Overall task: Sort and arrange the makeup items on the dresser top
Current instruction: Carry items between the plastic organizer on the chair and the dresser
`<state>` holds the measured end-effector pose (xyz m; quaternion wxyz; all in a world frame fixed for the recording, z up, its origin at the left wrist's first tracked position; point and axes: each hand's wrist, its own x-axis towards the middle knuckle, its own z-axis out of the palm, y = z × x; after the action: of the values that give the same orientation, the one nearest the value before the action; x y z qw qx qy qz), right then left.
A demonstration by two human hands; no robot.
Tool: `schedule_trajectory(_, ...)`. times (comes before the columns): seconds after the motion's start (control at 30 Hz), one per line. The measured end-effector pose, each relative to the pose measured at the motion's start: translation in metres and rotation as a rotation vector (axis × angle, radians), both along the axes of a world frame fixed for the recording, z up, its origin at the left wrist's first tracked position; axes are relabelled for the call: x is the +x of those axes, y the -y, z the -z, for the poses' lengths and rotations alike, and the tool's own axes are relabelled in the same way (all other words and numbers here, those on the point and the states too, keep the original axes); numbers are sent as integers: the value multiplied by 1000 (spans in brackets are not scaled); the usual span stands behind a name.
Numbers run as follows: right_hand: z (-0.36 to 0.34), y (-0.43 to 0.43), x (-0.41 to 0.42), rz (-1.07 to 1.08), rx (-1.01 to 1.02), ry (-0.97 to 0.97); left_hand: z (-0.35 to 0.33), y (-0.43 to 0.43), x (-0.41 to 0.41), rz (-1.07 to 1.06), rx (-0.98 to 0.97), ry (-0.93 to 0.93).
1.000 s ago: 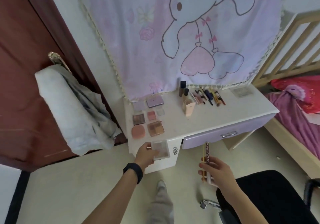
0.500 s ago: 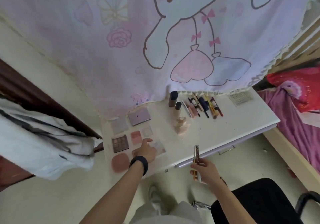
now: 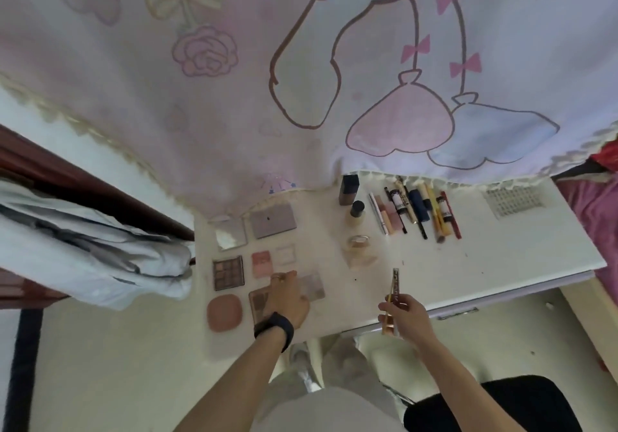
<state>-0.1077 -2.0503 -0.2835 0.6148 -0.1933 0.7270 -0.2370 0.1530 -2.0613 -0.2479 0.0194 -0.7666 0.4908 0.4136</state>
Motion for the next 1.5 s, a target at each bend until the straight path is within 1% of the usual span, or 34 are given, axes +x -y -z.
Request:
schedule_trajectory(0.07,6,7,-5,-20,-18,-3,2,-3,2,129,-70,157)
schedule_trajectory(0.13,10,12,-9,-43,-30,-8,3,-5,3,240,-110,264)
schedule_trajectory(0.3,25,14,-18,-100,-45,-29,19,-6,9,467,-33,345)
schedule_trajectory(0.5,29,16,-20,-166,-64,-33,23,-6,9,579,-109,384)
schedule_trajectory(0.63,30,16,-23,-185,-73,-32,20,-6,6,602,-117,405)
schedule_trajectory(0.87,18,16,-23,-109,-63,-5,18,-1,-2,613,-82,450)
schedule_trajectory(0.97,3,26,-26,-46,-112,-90,18,2,-3,594,-57,431)
schedule_trajectory(1.07,-16,58,-29,-57,-172,-240,20,6,-7,519,-72,319)
schedule_trajectory(1.17,-33,105,-22,-223,-259,-387,23,10,-15,494,-43,197)
schedule_trajectory(1.3,-37,161,-1,-473,-322,-559,26,9,-24,508,18,217)
schedule_trajectory(1.5,-23,189,18,-671,-269,-709,24,11,-24,503,55,220)
